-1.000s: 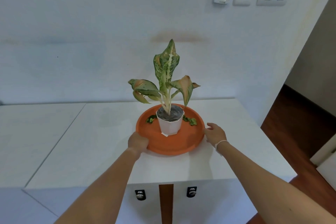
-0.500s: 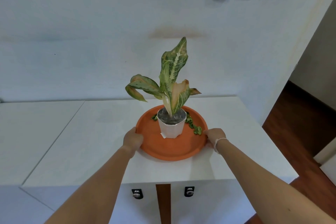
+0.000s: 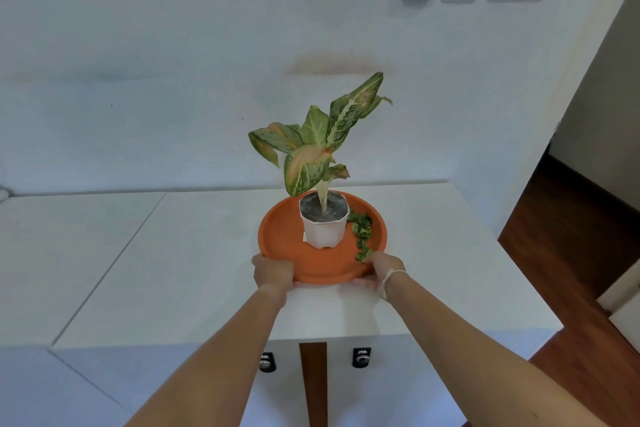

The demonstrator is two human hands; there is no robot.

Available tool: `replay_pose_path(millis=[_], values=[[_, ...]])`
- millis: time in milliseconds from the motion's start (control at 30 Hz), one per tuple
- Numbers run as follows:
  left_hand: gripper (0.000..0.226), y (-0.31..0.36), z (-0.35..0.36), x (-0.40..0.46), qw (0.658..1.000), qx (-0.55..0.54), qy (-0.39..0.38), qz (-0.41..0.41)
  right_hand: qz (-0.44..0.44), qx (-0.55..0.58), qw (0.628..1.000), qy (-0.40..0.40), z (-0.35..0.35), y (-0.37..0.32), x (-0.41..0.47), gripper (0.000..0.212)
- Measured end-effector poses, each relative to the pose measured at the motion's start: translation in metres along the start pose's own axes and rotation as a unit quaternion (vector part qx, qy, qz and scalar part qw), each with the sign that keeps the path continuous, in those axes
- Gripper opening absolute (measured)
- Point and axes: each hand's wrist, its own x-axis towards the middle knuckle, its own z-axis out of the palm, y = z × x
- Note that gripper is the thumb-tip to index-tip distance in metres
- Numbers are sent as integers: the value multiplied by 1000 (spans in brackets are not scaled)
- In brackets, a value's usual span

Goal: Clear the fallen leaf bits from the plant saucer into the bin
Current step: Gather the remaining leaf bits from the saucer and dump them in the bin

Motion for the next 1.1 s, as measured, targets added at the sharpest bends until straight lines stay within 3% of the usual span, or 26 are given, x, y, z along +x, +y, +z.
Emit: replay_pose_path(millis=[167, 533, 667, 900, 1100], values=[[53, 0, -8, 11, 999, 43, 10, 10, -23, -26, 999, -6, -13, -3, -2, 9], [50, 2, -18, 30, 994, 90, -45, 47, -37, -60, 997, 45, -40, -13, 12, 10], [53, -1, -19, 31, 995, 83, -8, 52, -50, -94, 993, 52, -40, -14, 11, 9], [57, -3, -7, 20, 998, 33, 13, 44, -20, -1, 998, 62, -20, -4, 6, 21], [60, -12, 8, 15, 1000, -27, 1, 11, 3, 45, 997, 60, 0, 8, -2, 15]])
